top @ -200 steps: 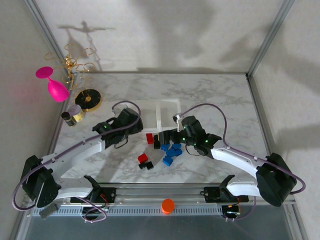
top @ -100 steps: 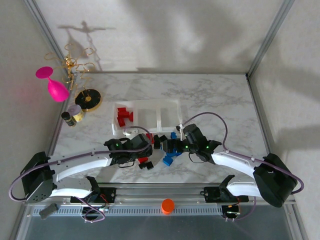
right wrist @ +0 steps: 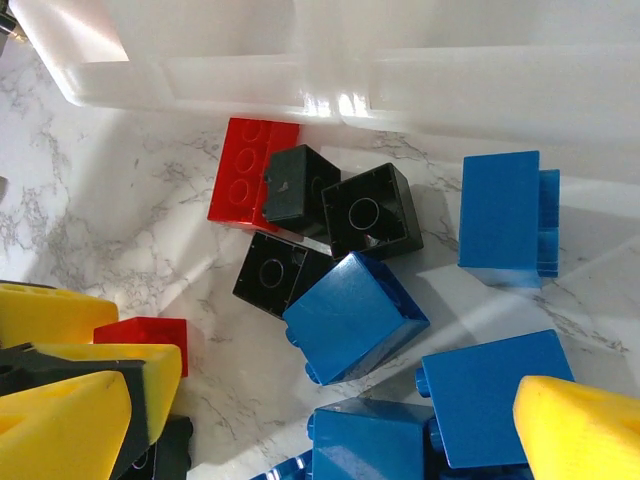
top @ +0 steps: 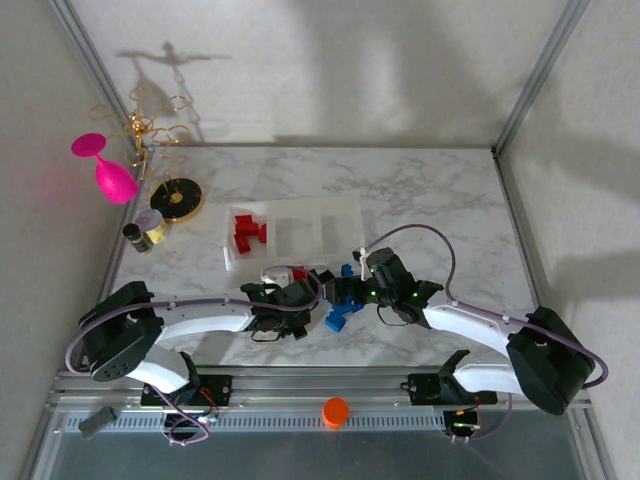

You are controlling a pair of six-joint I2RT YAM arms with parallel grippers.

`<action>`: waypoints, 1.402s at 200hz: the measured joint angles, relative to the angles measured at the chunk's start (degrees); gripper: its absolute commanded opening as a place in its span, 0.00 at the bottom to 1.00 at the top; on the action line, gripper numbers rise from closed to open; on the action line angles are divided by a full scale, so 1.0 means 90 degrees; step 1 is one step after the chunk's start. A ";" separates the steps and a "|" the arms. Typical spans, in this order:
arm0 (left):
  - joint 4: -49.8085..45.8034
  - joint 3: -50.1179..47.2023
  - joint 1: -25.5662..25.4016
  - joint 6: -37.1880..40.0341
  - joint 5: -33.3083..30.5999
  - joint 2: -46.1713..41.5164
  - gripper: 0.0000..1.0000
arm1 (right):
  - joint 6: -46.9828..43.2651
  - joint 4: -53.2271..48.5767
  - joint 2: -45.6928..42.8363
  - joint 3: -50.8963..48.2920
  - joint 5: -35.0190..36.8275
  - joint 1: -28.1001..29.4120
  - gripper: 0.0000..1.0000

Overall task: Sort the legos into containers by color
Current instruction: Pick up the lego from the middle-left of the table.

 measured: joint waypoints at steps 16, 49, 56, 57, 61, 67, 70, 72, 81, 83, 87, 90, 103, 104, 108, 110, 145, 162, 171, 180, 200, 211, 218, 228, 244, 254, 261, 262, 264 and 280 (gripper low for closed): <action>0.0080 0.0000 -0.0005 -0.0019 -0.0002 0.0092 0.71 | -0.0002 0.0007 0.0000 -0.0010 0.0000 0.0000 0.99; 0.0138 0.0000 -0.0005 -0.0034 -0.0002 0.0245 0.65 | -0.0002 0.0024 -0.0007 -0.0015 0.0000 0.0000 0.99; 0.0141 0.0000 -0.0005 -0.0039 -0.0012 0.0267 0.64 | -0.0005 0.0029 -0.0012 -0.0015 0.0000 0.0000 0.99; 0.0143 0.0000 -0.0005 -0.0036 -0.0015 0.0270 0.63 | -0.0005 0.0032 -0.0012 -0.0015 0.0000 0.0000 0.99; 0.0141 0.0000 -0.0005 -0.0039 -0.0019 0.0272 0.63 | -0.0005 0.0041 -0.0017 -0.0015 0.0002 0.0000 0.99; 0.0134 0.0000 -0.0005 -0.0039 -0.0029 0.0272 0.62 | -0.0005 0.0051 -0.0019 -0.0015 0.0002 0.0000 0.98; 0.0129 0.0000 -0.0005 -0.0041 -0.0032 0.0272 0.61 | -0.0005 0.0053 -0.0022 -0.0017 0.0002 0.0000 0.99; 0.0124 0.0000 -0.0005 -0.0041 -0.0034 0.0272 0.61 | -0.0005 0.0056 -0.0022 -0.0015 0.0002 0.0000 0.99; 0.0119 0.0000 -0.0005 -0.0053 -0.0051 0.0272 0.58 | -0.0005 0.0066 -0.0022 -0.0015 0.0000 0.0000 0.99; 0.0119 0.0000 -0.0005 -0.0056 -0.0051 0.0272 0.58 | -0.0005 0.0068 -0.0022 -0.0015 0.0000 0.0000 0.99; 0.0121 0.0000 -0.0005 -0.0063 -0.0051 0.0272 0.56 | -0.0005 0.0073 -0.0022 -0.0015 0.0002 0.0000 0.99; 0.0124 0.0000 -0.0005 -0.0063 -0.0051 0.0272 0.56 | -0.0005 0.0075 -0.0022 -0.0015 0.0000 0.0000 0.99; 0.0126 0.0000 -0.0005 -0.0066 -0.0056 0.0272 0.54 | -0.0005 0.0085 -0.0022 -0.0015 0.0000 0.0000 0.99; 0.0126 0.0000 -0.0005 -0.0063 -0.0056 0.0272 0.54 | -0.0007 0.0085 -0.0022 -0.0015 0.0000 0.0000 0.99; 0.0124 0.0000 -0.0005 -0.0066 -0.0058 0.0270 0.54 | -0.0005 0.0087 -0.0022 -0.0015 0.0000 0.0000 0.99; 0.0124 0.0000 -0.0005 -0.0066 -0.0061 0.0270 0.53 | -0.0005 0.0090 -0.0022 -0.0015 0.0000 0.0000 0.99; 0.0117 0.0002 -0.0005 -0.0066 -0.0141 0.0223 0.49 | -0.0027 0.0092 -0.0022 -0.0015 0.0000 0.0000 0.99; 0.0090 0.0002 -0.0005 -0.0066 -0.0194 0.0160 0.48 | -0.0058 0.0090 -0.0022 -0.0010 0.0000 0.0000 0.99; 0.0066 0.0002 -0.0005 -0.0066 -0.0211 0.0112 0.48 | -0.0073 0.0087 -0.0022 0.0005 0.0000 0.0000 0.99; 0.0046 0.0002 -0.0002 -0.0066 -0.0250 0.0056 0.47 | -0.0097 0.0087 -0.0022 0.0034 -0.0002 0.0000 0.99; -0.0070 0.0044 0.0034 -0.0063 -0.0338 -0.0095 0.47 | -0.0151 0.0092 -0.0022 0.0151 -0.0044 0.0000 0.99; -0.0153 0.0102 0.0066 -0.0058 -0.0379 -0.0204 0.47 | -0.0197 0.0092 -0.0019 0.0233 -0.0053 0.0000 0.99; -0.0226 0.0155 0.0100 -0.0053 -0.0406 -0.0287 0.47 | -0.0219 0.0092 -0.0015 0.0291 -0.0063 0.0000 0.99; -0.0313 0.0240 0.0168 -0.0032 -0.0478 -0.0415 0.47 | -0.0243 0.0100 0.0012 0.0379 -0.0073 0.0000 0.99; -0.0444 0.0374 0.0364 0.0070 -0.0585 -0.0629 0.47 | -0.0270 0.0146 0.0090 0.0515 -0.0104 0.0000 0.99; -0.0529 0.0457 0.0566 0.0163 -0.0663 -0.0772 0.47 | -0.0267 0.0206 0.0160 0.0597 -0.0143 0.0002 0.99; -0.0578 0.0515 0.0755 0.0245 -0.0702 -0.0852 0.46 | -0.0265 0.0284 0.0211 0.0639 -0.0177 0.0000 0.99; -0.0576 0.0522 0.0775 0.0262 -0.0712 -0.0860 0.46 | -0.0265 0.0291 0.0219 0.0644 -0.0180 0.0002 0.99; -0.0588 0.0539 0.0848 0.0316 -0.0721 -0.0882 0.46 | -0.0265 0.0313 0.0238 0.0656 -0.0194 0.0002 0.99; -0.0697 0.0746 0.1399 0.0578 -0.0804 -0.0957 0.46 | -0.0240 0.0486 0.0369 0.0733 -0.0260 0.0002 0.99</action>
